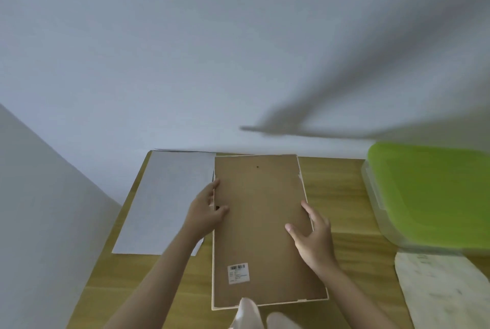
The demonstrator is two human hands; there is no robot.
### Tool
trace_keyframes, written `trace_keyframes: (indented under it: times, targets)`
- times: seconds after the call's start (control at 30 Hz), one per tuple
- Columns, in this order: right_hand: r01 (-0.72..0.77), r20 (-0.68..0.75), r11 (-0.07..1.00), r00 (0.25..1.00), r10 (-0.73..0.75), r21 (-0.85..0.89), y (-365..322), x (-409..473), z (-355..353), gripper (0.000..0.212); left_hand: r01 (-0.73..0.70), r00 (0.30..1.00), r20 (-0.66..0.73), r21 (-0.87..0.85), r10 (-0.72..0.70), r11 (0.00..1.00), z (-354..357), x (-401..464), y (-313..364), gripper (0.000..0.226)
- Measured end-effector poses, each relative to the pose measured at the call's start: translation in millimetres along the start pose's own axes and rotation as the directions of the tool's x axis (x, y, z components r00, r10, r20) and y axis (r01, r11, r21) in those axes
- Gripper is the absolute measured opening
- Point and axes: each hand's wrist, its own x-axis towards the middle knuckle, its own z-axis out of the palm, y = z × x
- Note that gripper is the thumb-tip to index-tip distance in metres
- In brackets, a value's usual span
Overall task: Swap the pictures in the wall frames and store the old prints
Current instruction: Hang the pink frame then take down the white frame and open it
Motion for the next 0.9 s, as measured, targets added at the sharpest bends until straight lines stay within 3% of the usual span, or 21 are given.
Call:
trace_keyframes:
  times: [0.23,0.43,0.57,0.9]
  targets:
    - [-0.113,-0.018,0.991,0.994,0.112,-0.077,32.8,-18.1,24.0,0.065,0.049,0.991,0.111,0.206,-0.073,0.977,13.5,-3.8,-34.8,0.074]
    - [-0.145,-0.106,0.971,0.986,0.126,-0.189,42.7,-22.2,37.7,0.068,-0.01,0.992,0.124,0.323,-0.031,0.946,16.5,7.5,-48.6,0.073]
    - [-0.19,-0.159,0.927,0.977,0.145,-0.323,44.2,-20.0,41.5,0.068,-0.017,0.991,0.131,0.289,-0.022,0.957,15.4,10.0,-50.0,0.071]
    - [-0.084,-0.11,0.961,0.992,0.056,-0.265,54.7,-28.5,37.5,0.063,-0.012,1.0,0.007,0.279,0.01,0.96,24.3,-10.7,-52.3,0.046]
